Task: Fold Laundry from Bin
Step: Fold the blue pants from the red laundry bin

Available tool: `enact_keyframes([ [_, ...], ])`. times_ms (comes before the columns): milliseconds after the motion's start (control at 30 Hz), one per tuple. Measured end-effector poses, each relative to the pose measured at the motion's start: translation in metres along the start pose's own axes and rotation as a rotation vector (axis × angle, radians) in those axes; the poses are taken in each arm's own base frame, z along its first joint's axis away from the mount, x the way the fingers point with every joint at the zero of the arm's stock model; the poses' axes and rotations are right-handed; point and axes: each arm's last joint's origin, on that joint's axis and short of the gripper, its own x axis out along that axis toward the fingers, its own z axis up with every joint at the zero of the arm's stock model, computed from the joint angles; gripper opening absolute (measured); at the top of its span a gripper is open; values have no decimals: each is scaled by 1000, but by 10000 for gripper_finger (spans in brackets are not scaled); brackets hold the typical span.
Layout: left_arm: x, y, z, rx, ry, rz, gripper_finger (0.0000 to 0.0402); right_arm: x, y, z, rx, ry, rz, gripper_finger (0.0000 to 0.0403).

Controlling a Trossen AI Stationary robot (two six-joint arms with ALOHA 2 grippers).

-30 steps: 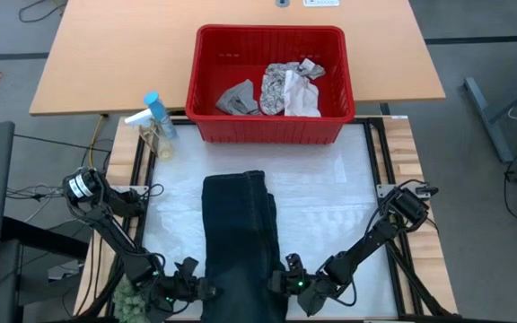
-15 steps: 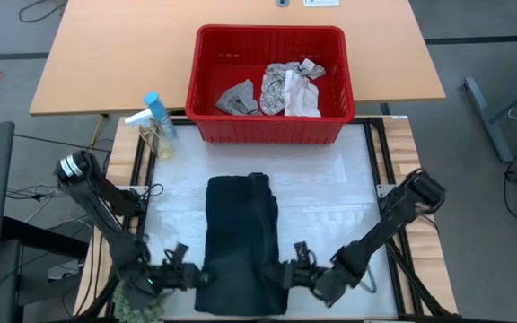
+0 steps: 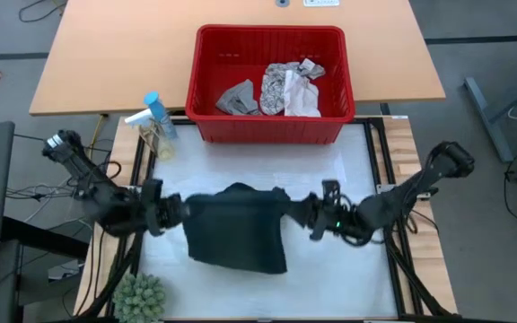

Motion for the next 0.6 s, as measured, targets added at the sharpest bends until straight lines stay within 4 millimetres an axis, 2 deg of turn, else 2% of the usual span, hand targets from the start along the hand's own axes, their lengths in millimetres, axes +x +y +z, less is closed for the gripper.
enact_keyframes([
  [200,29,16,22,88,-90,-5,6,22,-13,41,22,-21,66,35],
  [267,36,21,35,129,-133,-3,6,28,-20,58,26,-27,72,35],
  [467,50,35,87,307,-306,35,6,42,-47,115,25,-76,50,35],
  [600,63,22,128,395,-359,-40,6,49,-57,156,55,-88,106,35],
])
